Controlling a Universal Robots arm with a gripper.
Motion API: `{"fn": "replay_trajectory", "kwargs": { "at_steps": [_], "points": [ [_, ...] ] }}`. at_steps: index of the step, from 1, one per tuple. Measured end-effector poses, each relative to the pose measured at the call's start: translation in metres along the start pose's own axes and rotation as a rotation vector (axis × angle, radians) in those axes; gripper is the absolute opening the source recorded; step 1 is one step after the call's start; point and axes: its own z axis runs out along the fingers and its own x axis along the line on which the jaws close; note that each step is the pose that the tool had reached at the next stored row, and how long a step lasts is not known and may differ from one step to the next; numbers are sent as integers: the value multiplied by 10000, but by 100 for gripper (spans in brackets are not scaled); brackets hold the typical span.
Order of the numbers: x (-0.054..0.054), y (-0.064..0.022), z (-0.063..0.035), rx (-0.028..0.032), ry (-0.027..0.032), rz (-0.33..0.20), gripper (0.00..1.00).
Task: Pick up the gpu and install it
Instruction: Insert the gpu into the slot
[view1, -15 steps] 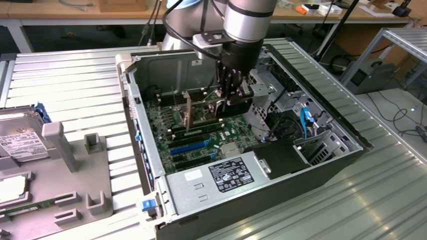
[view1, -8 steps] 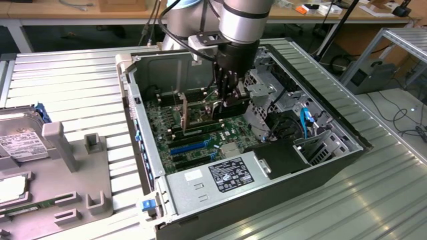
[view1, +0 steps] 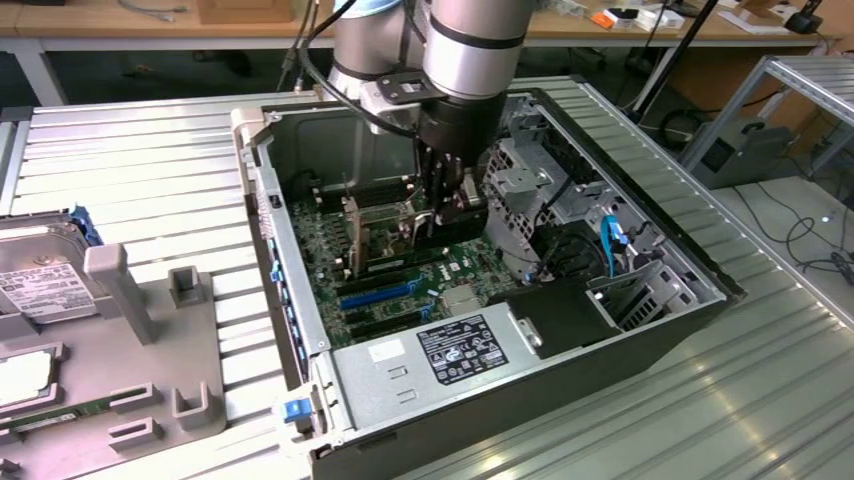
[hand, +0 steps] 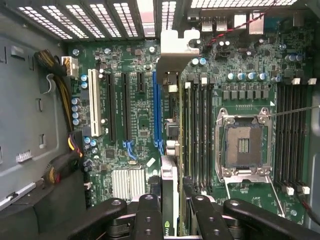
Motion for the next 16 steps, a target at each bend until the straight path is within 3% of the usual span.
{"fn": "replay_trajectory", "kwargs": {
  "at_steps": [2, 3, 16],
  "points": [
    [5, 121, 15, 0, 0, 1, 27],
    [17, 140, 23, -1, 2, 0, 27],
    [47, 247, 168, 0, 4, 0, 27]
  ]
}}
